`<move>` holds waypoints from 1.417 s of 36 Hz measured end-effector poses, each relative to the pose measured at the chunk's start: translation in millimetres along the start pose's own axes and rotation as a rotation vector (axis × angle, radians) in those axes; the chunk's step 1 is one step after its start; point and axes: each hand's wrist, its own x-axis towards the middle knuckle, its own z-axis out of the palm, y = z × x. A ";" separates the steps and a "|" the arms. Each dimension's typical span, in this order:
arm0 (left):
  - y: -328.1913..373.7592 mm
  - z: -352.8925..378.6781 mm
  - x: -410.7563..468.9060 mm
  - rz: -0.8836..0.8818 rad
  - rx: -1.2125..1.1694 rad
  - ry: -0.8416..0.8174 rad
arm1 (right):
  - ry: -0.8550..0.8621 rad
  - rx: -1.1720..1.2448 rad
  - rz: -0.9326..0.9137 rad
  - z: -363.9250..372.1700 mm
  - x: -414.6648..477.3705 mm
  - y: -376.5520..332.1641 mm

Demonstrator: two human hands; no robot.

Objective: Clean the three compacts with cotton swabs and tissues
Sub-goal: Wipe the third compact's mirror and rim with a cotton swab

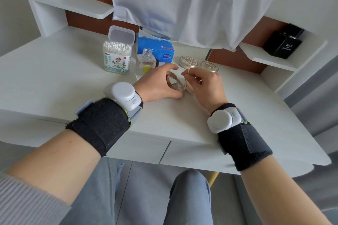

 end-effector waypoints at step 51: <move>-1.8 0.2 1.6 0.005 0.032 0.008 | 0.116 0.134 0.071 -4.9 -1.7 -7.8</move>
